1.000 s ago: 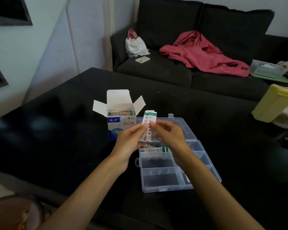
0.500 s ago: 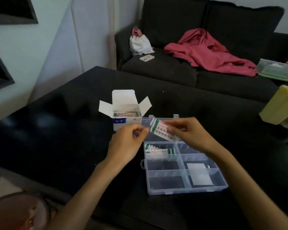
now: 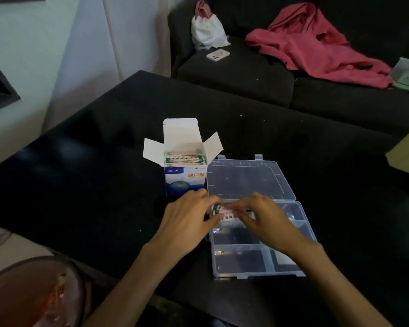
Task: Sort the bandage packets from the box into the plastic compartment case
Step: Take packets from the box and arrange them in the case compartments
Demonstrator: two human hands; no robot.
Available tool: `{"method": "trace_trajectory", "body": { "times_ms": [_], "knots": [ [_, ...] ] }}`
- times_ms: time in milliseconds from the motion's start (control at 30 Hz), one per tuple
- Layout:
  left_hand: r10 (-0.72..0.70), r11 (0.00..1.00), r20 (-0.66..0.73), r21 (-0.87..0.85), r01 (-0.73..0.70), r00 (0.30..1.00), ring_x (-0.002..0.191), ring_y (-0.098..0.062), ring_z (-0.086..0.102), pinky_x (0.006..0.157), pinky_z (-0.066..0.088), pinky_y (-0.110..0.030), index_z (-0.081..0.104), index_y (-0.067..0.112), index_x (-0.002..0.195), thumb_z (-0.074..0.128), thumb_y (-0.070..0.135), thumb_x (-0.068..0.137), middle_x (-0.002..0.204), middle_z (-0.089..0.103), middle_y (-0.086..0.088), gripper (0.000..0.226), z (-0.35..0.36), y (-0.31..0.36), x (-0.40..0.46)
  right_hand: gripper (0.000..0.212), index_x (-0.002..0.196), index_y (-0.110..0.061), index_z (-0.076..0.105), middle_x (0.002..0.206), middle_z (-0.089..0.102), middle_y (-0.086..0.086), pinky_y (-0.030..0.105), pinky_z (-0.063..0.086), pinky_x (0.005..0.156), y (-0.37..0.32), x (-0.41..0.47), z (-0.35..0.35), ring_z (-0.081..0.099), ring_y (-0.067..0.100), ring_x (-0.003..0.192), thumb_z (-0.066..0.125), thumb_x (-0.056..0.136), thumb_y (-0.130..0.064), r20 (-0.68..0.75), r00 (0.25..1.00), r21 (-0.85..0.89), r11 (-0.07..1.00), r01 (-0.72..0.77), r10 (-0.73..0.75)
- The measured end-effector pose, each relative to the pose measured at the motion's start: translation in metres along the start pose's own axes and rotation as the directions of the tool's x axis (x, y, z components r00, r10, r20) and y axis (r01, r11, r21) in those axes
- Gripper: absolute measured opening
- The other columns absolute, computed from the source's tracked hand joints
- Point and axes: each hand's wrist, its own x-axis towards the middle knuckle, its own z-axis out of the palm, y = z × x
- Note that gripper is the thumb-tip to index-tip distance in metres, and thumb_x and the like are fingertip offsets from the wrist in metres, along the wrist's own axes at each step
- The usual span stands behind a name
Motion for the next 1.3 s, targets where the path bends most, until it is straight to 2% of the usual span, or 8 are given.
{"method": "trace_trajectory", "body": {
  "times_ms": [167, 333, 500, 767, 867, 1000, 1133, 1300],
  "knots": [
    [0.009, 0.994, 0.027, 0.107, -0.012, 1.0, 0.104, -0.007, 0.047, 0.075, 0.042, -0.024, 0.047, 0.038, 0.13, 0.039, 0.045, 0.098, 0.114, 0.048, 0.012, 0.034, 0.007, -0.002, 0.0, 0.028, 0.119, -0.035, 0.062, 0.107, 0.059, -0.004, 0.027, 0.039, 0.086, -0.007, 0.002, -0.006, 0.049, 0.014, 0.1, 0.051, 0.093, -0.035, 0.023, 1.0, -0.294, 0.955, 0.026, -0.02],
    [-0.001, 0.978, 0.085, 0.207, -0.017, 0.996, 0.094, -0.008, 0.047, 0.067, 0.034, -0.024, 0.051, 0.034, 0.128, 0.032, 0.048, 0.098, 0.108, 0.049, 0.008, 0.038, 0.006, -0.003, 0.001, 0.029, 0.122, -0.03, 0.059, 0.112, 0.061, -0.001, 0.03, 0.04, 0.091, -0.007, 0.007, -0.014, 0.054, 0.019, 0.104, 0.047, 0.096, -0.033, 0.096, 0.992, -0.433, 0.901, -0.03, 0.079],
    [-0.023, 0.981, 0.13, 0.196, -0.003, 0.991, 0.097, -0.009, 0.049, 0.069, 0.034, -0.024, 0.044, 0.037, 0.134, 0.034, 0.055, 0.095, 0.111, 0.051, 0.008, 0.043, 0.006, -0.001, -0.001, 0.026, 0.118, -0.027, 0.061, 0.111, 0.065, 0.001, 0.039, 0.052, 0.083, -0.004, 0.02, -0.015, 0.06, 0.02, 0.096, 0.049, 0.095, -0.028, 0.318, 0.927, -0.296, 0.95, -0.101, 0.197],
    [-0.028, 0.985, 0.138, 0.173, 0.004, 0.99, 0.106, -0.009, 0.051, 0.077, 0.04, -0.026, 0.035, 0.038, 0.137, 0.038, 0.059, 0.092, 0.12, 0.052, 0.009, 0.049, 0.007, -0.007, 0.003, 0.028, 0.118, -0.023, 0.064, 0.116, 0.066, -0.003, 0.031, 0.054, 0.084, 0.0, 0.036, -0.029, 0.063, 0.015, 0.093, 0.056, 0.092, -0.025, 0.471, 0.859, -0.149, 0.978, -0.145, 0.199],
    [-0.049, 0.984, 0.172, 0.177, 0.018, 0.984, 0.107, -0.012, 0.053, 0.081, 0.041, -0.029, 0.041, 0.033, 0.133, 0.04, 0.059, 0.091, 0.122, 0.055, 0.008, 0.049, 0.011, -0.005, 0.007, 0.028, 0.117, -0.023, 0.065, 0.114, 0.067, -0.002, 0.025, 0.052, 0.073, -0.002, 0.034, -0.031, 0.06, 0.014, 0.085, 0.06, 0.09, -0.028, 0.415, 0.871, -0.291, 0.945, -0.148, 0.264],
    [-0.051, 0.985, 0.19, 0.169, 0.019, 0.98, 0.105, -0.011, 0.053, 0.082, 0.041, -0.029, 0.045, 0.034, 0.13, 0.042, 0.061, 0.09, 0.119, 0.055, 0.008, 0.049, 0.01, -0.005, 0.009, 0.027, 0.113, -0.021, 0.064, 0.114, 0.065, 0.0, 0.035, 0.052, 0.086, -0.007, 0.034, -0.031, 0.062, 0.02, 0.098, 0.06, 0.088, -0.029, 0.315, 0.894, -0.458, 0.876, -0.15, 0.318],
    [-0.027, 0.985, 0.158, 0.172, 0.0, 0.987, 0.107, -0.011, 0.053, 0.083, 0.041, -0.028, 0.042, 0.038, 0.134, 0.042, 0.06, 0.09, 0.121, 0.055, 0.009, 0.049, 0.01, -0.005, 0.008, 0.032, 0.124, -0.025, 0.06, 0.119, 0.064, -0.002, 0.035, 0.052, 0.088, -0.012, 0.038, -0.026, 0.06, 0.019, 0.101, 0.056, 0.092, -0.025, 0.482, 0.815, -0.335, 0.927, -0.167, 0.321],
    [-0.052, 0.974, 0.219, 0.226, 0.001, 0.974, 0.104, -0.014, 0.056, 0.078, 0.04, -0.029, 0.042, 0.031, 0.131, 0.032, 0.063, 0.092, 0.119, 0.058, 0.006, 0.051, 0.013, -0.003, 0.007, 0.029, 0.119, -0.023, 0.064, 0.122, 0.063, -0.004, 0.029, 0.05, 0.089, -0.008, 0.046, -0.029, 0.058, 0.014, 0.099, 0.058, 0.091, -0.023, 0.534, 0.793, -0.191, 0.956, -0.224, 0.293]
  ]
}}
